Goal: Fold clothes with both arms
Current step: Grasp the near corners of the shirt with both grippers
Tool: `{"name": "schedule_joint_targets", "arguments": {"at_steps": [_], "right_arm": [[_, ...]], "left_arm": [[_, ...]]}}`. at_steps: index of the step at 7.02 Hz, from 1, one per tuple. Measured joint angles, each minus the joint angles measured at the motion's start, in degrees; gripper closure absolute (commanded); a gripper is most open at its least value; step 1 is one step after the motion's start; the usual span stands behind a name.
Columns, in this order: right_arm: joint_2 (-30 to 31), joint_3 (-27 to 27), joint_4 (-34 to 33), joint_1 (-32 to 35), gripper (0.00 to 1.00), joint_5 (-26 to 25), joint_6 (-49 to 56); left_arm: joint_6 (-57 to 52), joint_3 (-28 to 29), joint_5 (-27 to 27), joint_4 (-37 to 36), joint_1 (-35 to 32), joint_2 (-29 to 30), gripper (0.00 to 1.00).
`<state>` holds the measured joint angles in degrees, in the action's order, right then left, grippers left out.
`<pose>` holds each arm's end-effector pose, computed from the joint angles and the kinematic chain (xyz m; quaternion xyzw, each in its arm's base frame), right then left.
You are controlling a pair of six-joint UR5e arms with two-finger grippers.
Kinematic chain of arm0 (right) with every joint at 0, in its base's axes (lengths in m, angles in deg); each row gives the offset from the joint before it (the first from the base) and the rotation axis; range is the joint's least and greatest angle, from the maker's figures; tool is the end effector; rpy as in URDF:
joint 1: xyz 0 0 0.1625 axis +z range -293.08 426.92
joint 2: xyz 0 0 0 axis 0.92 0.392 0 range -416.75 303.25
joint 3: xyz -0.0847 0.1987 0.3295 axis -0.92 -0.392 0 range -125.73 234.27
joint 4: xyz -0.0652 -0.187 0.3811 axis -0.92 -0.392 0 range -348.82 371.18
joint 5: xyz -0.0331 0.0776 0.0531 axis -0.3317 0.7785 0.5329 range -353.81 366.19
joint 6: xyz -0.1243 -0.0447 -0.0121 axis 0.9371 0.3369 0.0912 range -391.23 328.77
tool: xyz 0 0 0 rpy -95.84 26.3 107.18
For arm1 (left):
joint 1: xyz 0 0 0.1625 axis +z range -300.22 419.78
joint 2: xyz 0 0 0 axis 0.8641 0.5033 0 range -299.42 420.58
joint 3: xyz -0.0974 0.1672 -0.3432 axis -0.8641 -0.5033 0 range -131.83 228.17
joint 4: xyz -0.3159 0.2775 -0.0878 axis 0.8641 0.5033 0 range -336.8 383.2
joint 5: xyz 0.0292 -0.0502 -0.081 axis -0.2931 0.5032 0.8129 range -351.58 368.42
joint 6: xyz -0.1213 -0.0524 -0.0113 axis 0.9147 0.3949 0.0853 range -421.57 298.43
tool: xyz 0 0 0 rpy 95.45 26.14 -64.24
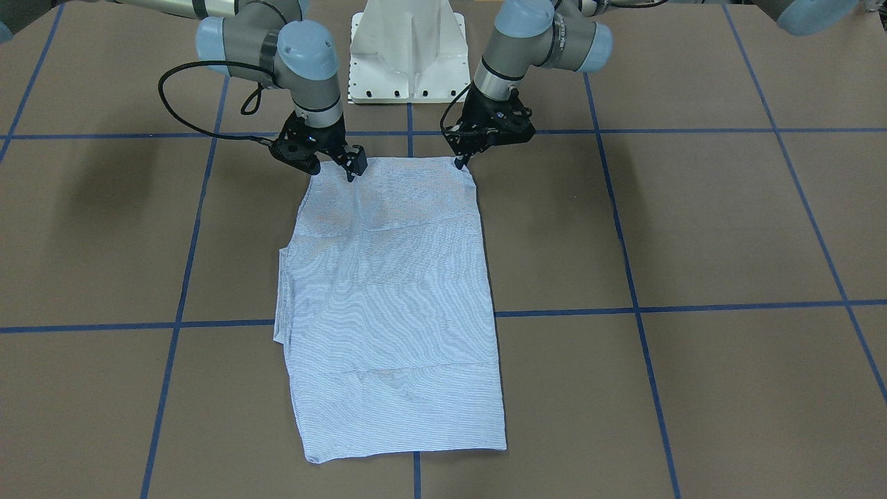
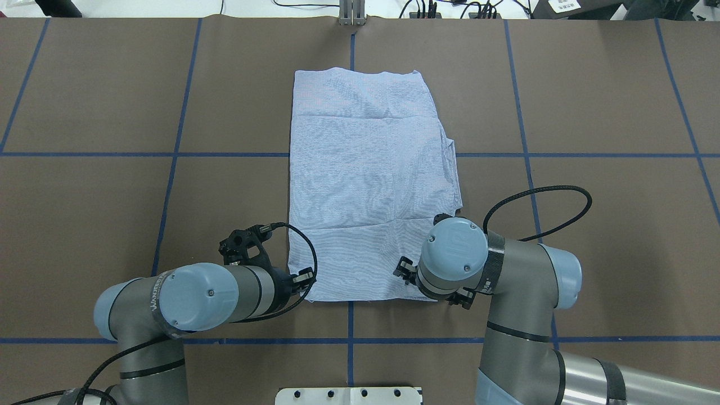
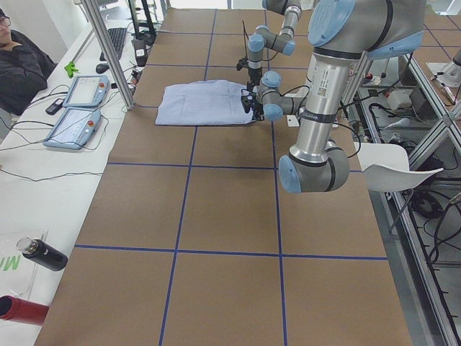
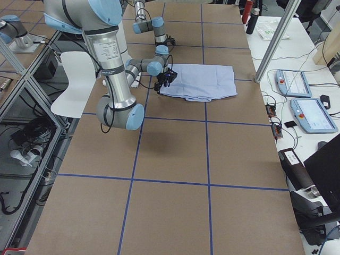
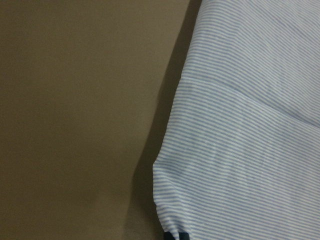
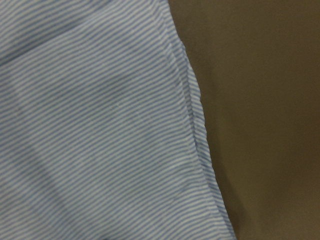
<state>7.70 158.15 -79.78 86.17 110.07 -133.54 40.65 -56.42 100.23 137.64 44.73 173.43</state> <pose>-0.5740 -0.3079 0.2975 -0.0941 -0.3333 0.2165 0.9128 0.5856 -0.2912 0.2520 -0.0008 0.5142 -0.1943 0.8354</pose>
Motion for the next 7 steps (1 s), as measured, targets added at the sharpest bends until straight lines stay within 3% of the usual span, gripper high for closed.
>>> {"name": "schedule_joint_targets", "arguments": {"at_steps": [2, 4, 7], "right_arm": [[0.06, -0.09, 0.00, -0.04, 0.00, -0.01, 0.00], [0.12, -0.15, 0.00, -0.11, 0.21, -0.03, -0.02], [0.11, -0.09, 0.03, -0.16, 0.44, -0.03, -0.09]], "left_arm": [[0.00, 0.06, 0.00, 0.00, 0.03, 0.00, 1.00], [-0.02, 0.08, -0.04, 0.00, 0.02, 0.00, 1.00], [-0.08, 0.09, -0.05, 0.00, -0.17, 0.00, 1.00]]}}
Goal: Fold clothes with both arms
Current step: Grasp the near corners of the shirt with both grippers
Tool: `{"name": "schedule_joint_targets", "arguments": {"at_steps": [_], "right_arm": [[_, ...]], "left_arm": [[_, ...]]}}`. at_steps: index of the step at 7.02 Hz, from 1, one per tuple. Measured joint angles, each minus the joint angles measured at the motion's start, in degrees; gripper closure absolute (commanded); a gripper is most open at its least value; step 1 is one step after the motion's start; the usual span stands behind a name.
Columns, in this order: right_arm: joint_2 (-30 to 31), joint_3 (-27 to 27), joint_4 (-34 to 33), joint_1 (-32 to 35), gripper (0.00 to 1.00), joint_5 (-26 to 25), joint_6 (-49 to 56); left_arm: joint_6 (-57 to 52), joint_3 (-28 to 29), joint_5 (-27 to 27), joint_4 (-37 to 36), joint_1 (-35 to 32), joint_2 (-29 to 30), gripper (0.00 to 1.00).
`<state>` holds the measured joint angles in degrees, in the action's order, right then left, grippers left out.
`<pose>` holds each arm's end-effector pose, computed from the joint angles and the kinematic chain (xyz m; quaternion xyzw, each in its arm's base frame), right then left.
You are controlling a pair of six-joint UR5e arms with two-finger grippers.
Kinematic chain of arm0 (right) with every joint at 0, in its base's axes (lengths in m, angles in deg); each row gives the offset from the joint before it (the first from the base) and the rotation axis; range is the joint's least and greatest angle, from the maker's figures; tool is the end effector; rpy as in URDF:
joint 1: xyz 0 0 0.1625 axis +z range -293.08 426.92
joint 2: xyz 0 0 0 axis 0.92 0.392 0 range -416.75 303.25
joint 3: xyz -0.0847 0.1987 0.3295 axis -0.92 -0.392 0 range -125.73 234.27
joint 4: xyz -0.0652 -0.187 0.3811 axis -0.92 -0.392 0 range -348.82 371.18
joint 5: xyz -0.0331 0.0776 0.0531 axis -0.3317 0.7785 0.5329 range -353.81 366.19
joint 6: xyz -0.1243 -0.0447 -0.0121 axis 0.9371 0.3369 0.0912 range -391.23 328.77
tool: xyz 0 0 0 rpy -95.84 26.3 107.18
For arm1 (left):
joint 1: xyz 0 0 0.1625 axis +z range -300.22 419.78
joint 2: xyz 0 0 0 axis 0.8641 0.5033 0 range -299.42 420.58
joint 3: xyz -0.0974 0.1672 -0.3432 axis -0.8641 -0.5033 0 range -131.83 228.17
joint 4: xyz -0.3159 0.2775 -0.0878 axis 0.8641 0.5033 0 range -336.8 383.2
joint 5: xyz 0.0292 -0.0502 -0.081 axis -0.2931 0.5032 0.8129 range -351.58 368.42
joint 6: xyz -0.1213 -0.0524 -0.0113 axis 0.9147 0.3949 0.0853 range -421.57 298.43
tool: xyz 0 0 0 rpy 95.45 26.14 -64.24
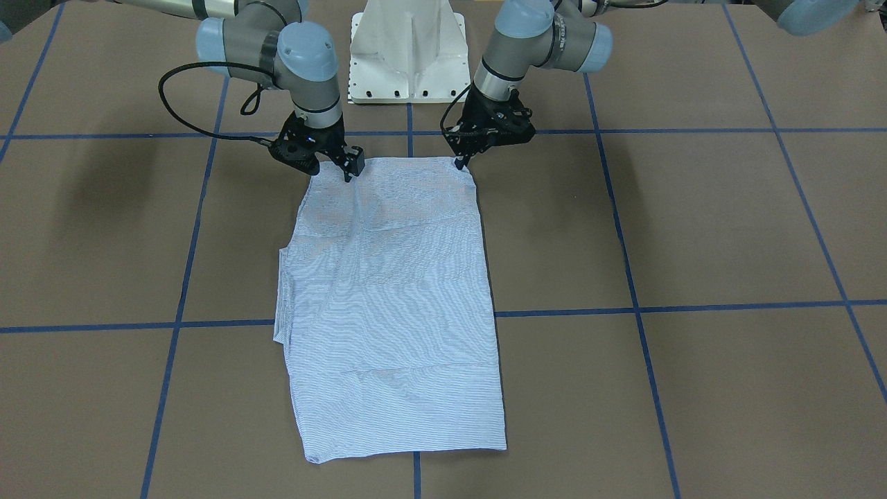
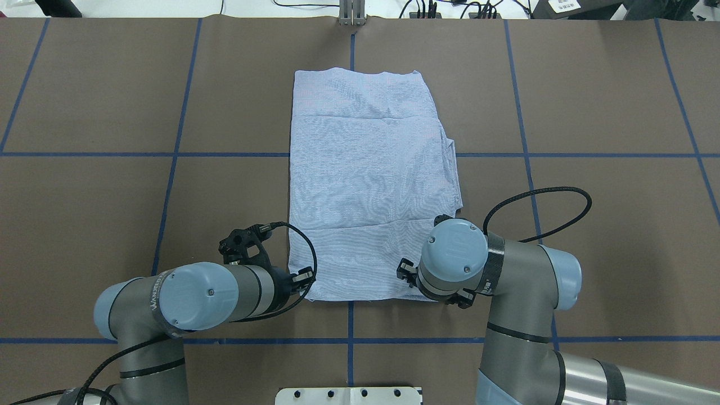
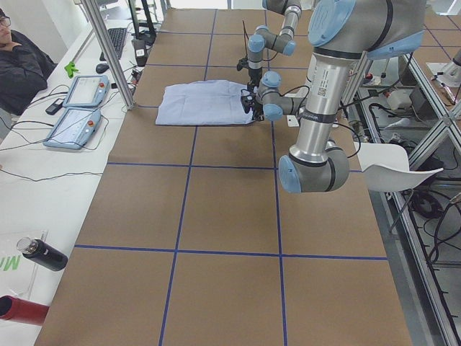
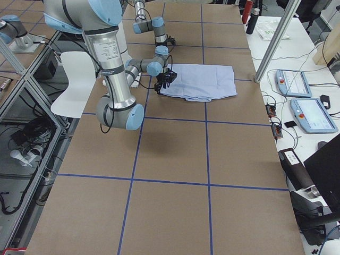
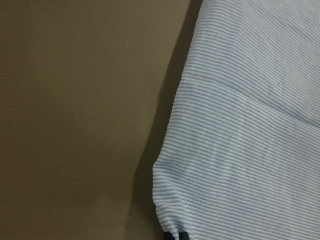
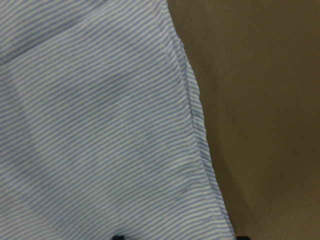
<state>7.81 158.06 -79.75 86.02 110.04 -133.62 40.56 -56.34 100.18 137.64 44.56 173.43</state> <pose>-0.5749 -0.3065 0.2994 -0.0947 -0.3317 0.2164 0.9133 0.5851 -0.2931 0.2527 0.0007 0.5136 -0.1952 0.8355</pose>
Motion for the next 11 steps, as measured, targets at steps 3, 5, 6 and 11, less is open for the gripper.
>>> {"name": "schedule_joint_targets", "arguments": {"at_steps": [3, 5, 6, 11], "right_arm": [[-0.22, 0.25, -0.02, -0.01, 0.71, 0.10, 0.05], [-0.40, 0.47, -0.07, 0.06, 0.90, 0.11, 0.07], [-0.55, 0.61, -0.03, 0.22, 1.00, 0.05, 0.03], [-0.57, 2.95, -0.04, 0.95, 1.00, 0.02, -2.21]], "left_arm": [[-0.08, 0.00, 0.00, 0.00, -0.17, -0.08, 1.00], [-0.31, 0.03, 0.00, 0.00, -0.23, -0.08, 1.00], [-0.44, 0.06, 0.00, 0.00, -0.24, -0.09, 1.00], [-0.59, -1.23, 0.12, -0.07, -0.45, -0.05, 1.00]]}}
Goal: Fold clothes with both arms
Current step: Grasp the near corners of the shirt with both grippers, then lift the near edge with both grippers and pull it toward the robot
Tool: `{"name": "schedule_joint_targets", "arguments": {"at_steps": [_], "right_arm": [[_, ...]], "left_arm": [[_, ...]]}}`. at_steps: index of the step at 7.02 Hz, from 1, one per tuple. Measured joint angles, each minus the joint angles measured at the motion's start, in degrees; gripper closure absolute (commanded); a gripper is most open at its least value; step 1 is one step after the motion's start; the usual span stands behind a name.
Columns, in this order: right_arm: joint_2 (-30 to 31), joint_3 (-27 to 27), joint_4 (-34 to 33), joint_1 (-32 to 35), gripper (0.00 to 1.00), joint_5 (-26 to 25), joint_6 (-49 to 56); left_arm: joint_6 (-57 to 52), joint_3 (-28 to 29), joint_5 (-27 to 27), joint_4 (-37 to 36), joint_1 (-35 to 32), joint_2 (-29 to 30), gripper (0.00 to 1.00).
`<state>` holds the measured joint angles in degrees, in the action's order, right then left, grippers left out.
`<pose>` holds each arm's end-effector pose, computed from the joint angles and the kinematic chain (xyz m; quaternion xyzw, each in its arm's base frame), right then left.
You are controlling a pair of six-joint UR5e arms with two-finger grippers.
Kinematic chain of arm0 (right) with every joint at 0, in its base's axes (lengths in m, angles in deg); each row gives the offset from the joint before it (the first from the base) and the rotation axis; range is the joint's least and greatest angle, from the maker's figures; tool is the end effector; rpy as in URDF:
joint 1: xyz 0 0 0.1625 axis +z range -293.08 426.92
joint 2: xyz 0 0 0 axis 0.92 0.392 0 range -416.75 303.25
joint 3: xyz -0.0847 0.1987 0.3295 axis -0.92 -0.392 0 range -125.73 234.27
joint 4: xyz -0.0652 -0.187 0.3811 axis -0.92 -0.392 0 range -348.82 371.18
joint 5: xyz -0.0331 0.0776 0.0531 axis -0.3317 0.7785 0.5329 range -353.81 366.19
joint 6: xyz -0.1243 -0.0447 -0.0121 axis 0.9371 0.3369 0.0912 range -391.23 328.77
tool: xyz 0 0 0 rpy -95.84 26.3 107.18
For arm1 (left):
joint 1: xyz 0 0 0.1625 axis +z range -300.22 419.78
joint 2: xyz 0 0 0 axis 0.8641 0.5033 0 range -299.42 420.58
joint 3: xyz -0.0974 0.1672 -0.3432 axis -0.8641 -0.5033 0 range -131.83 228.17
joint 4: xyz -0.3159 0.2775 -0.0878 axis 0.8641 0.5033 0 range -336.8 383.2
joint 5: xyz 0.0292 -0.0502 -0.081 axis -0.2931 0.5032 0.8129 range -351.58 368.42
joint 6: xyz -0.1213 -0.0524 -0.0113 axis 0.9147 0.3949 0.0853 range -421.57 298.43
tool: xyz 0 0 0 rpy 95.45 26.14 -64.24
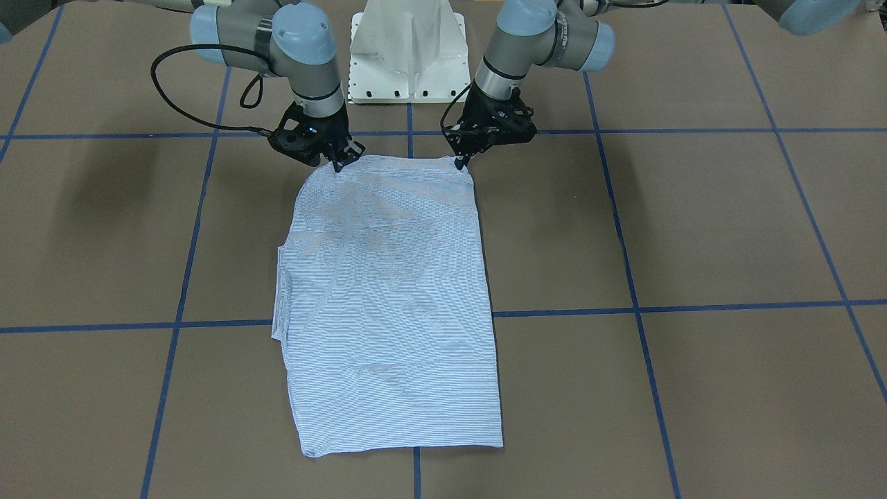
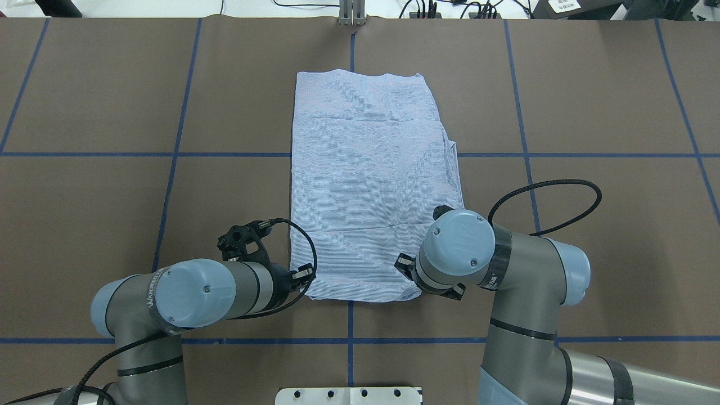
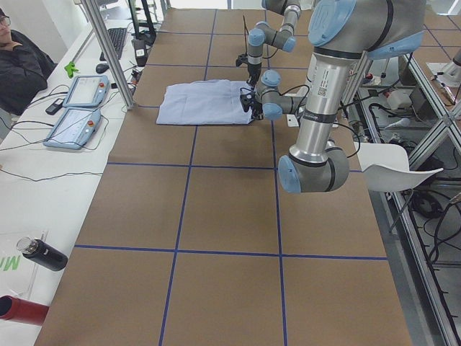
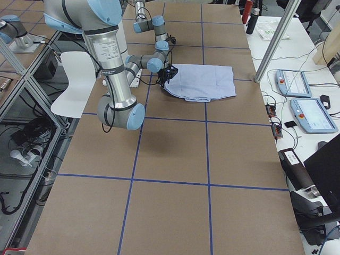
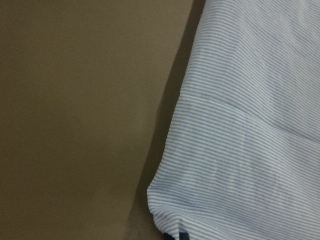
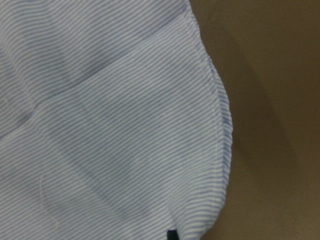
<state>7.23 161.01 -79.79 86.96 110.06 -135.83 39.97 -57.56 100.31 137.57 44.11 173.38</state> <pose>-0.5596 -0.3122 0.2690 -0.0959 -0.3590 0.2349 0.8982 0.5771 -0.2958 0.2431 0.0048 0.5218 -0.1923 0.8311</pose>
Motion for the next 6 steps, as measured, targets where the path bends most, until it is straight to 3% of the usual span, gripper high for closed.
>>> {"name": "schedule_joint_targets", "arguments": {"at_steps": [4, 6], "right_arm": [[1.71, 3.52, 0.19, 0.10, 1.00, 4.02, 0.18], [3.74, 7.97, 0.22, 0.15, 1.00, 10.71, 0.26]], "left_arm": [[-0.11, -9.12, 4.15, -8.45, 0.39, -0.10, 1.00], [-0.10, -13.72, 5.73, -12.51, 1.20, -0.20, 1.00]]}}
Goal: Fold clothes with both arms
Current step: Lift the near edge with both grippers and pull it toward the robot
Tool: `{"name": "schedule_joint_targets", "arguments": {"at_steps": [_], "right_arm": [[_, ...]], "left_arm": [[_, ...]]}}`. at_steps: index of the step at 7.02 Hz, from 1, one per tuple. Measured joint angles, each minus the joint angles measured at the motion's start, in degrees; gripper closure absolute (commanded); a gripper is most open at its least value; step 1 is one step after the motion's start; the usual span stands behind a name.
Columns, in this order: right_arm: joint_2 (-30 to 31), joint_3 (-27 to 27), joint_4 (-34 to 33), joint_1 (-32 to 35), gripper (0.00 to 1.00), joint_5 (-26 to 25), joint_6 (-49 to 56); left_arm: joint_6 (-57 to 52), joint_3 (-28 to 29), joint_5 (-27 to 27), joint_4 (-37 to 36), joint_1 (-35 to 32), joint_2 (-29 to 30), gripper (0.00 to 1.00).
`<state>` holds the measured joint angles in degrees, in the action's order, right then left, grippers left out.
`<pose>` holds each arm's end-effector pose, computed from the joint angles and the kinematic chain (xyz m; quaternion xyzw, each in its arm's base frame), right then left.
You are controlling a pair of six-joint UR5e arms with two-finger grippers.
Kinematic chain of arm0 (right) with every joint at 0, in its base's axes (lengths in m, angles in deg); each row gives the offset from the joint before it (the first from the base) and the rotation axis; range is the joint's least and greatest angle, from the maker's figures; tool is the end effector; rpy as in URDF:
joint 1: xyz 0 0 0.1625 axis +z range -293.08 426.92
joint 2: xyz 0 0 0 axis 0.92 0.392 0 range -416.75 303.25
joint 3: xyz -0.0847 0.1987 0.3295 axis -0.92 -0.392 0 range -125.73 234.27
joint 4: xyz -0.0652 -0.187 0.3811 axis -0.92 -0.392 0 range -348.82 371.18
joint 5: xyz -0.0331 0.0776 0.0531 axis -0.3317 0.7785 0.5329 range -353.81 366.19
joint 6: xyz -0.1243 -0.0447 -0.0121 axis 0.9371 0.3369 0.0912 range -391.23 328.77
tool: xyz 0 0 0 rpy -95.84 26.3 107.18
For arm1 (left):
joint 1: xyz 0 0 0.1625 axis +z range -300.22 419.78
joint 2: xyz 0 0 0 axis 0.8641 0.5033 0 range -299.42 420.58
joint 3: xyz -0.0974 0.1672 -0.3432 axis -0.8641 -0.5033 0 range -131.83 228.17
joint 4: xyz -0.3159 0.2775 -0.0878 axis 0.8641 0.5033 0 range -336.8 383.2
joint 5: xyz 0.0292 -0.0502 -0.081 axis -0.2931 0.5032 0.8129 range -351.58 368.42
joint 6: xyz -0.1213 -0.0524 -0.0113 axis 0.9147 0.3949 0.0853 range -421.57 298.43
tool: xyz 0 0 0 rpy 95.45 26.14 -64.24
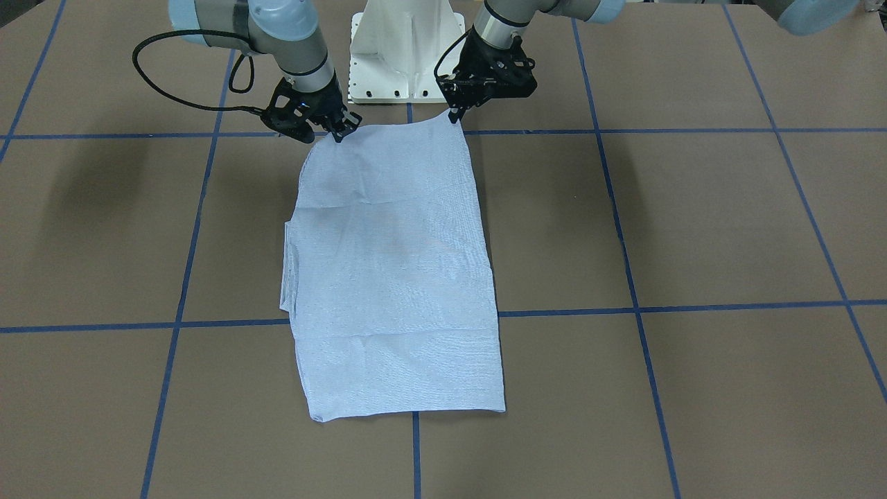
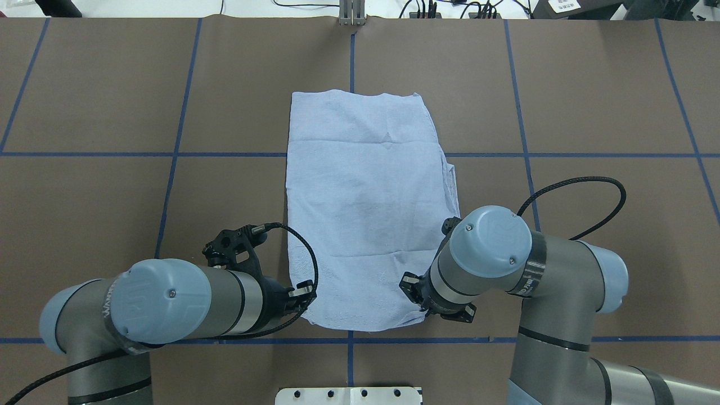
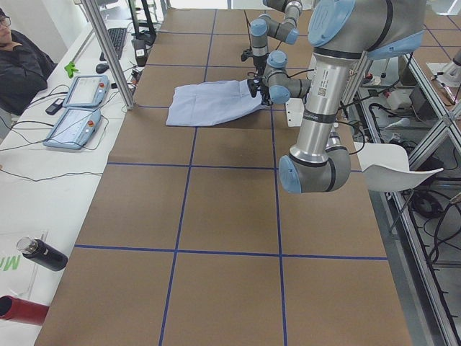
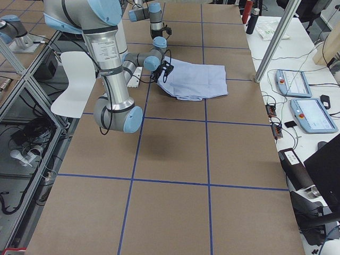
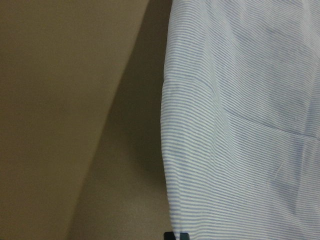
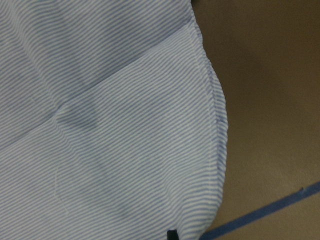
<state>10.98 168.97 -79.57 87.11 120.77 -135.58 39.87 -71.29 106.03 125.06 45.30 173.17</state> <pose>-0.5211 -0.2749 0.2402 -0.1760 -0.3930 0.1870 0.8830 0.5175 -0.2532 0.1726 -0.0422 0.5293 -0.1556 0.8329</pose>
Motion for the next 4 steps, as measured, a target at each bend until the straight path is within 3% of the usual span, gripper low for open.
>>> {"name": "schedule_joint_targets", "arguments": {"at_steps": [4], "right_arm": [[2.48, 8.53, -0.18, -0.26, 1.00, 13.16, -0.29]], "left_arm": [[0.25, -9.89, 0.39, -11.43, 6.06, -0.16, 1.00]]}}
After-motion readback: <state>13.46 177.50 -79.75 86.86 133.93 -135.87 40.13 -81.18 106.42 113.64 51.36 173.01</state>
